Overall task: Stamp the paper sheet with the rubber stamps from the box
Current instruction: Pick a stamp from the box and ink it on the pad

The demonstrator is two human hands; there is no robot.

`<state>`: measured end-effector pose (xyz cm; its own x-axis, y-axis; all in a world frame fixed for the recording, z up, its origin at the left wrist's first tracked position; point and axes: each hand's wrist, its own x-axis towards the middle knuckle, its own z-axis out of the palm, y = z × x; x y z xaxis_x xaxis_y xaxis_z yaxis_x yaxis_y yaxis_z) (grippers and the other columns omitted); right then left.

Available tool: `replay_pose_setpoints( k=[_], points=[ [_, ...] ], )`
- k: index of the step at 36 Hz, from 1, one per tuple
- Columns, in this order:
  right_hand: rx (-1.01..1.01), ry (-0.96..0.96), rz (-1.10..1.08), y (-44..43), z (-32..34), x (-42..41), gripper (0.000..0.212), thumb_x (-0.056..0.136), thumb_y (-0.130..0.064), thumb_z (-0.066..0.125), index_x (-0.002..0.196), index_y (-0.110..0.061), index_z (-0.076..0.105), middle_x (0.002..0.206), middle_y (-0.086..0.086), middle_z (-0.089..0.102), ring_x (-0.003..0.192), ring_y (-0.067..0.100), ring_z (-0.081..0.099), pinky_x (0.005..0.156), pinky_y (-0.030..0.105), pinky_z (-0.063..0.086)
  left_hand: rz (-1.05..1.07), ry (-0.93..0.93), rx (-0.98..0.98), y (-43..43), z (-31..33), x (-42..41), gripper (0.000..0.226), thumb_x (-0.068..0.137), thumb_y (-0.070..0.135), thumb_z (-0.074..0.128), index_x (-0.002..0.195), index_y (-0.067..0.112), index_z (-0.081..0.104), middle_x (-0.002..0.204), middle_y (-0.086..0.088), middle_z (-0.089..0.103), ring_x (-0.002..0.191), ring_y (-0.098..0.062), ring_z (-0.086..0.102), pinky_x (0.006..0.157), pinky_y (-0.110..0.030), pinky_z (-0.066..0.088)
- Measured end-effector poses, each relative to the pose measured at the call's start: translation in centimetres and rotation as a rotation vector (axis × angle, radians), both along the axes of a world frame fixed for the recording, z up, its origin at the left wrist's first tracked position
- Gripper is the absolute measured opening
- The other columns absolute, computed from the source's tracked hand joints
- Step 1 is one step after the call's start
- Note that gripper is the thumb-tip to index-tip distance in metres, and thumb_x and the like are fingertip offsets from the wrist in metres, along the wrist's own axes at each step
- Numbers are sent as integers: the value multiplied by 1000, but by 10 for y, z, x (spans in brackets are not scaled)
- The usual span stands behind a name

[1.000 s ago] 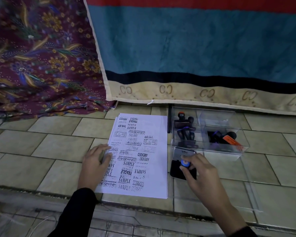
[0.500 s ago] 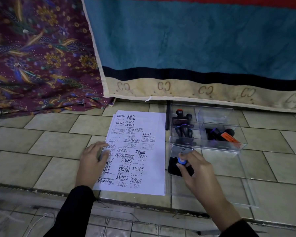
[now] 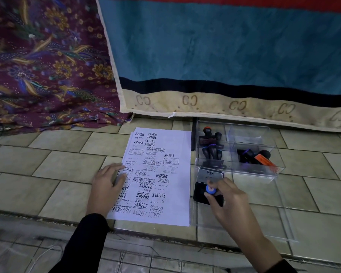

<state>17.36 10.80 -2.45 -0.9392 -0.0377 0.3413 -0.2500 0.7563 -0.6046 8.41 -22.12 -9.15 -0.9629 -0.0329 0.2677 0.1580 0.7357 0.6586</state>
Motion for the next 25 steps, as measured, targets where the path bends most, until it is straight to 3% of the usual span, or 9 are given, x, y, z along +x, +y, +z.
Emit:
replay_pose_setpoints(
  k=[5,10,14,21,25],
  points=[
    [-153,-51,6,-4,22,-28,16,78,-9,73,87,-18,63,89,-7,63,75,0,64,69,2,46,9,-3,-11,-2,-1,-1,30,88,36,56,110,20,68,119,10,63,114,-17,55,103,-40,43],
    [-177,58,21,-29,36,-87,18,80,-6,69,98,-9,64,97,4,65,80,12,66,76,26,56,0,16,-16,-1,0,0,31,87,34,56,109,17,69,117,8,64,111,-16,56,103,-43,43],
    [-103,25,80,-51,31,-134,18,82,-3,65,99,-6,63,93,10,64,80,20,63,77,34,54,-3,26,5,1,3,1,30,88,32,57,109,16,70,115,9,64,109,-12,55,102,-43,44],
    [30,-66,104,-66,14,-163,18,88,-5,55,104,-5,61,98,12,61,89,23,58,75,28,47,2,-4,-2,-4,-3,-3,34,88,43,53,110,23,68,118,11,63,114,-17,55,103,-47,43],
    [55,-99,103,-68,8,-168,18,87,-7,57,105,-7,61,101,11,61,91,26,58,79,35,50,-5,7,5,-5,-4,-4,38,87,46,51,109,21,69,117,9,64,113,-17,57,102,-46,44]
  ],
)
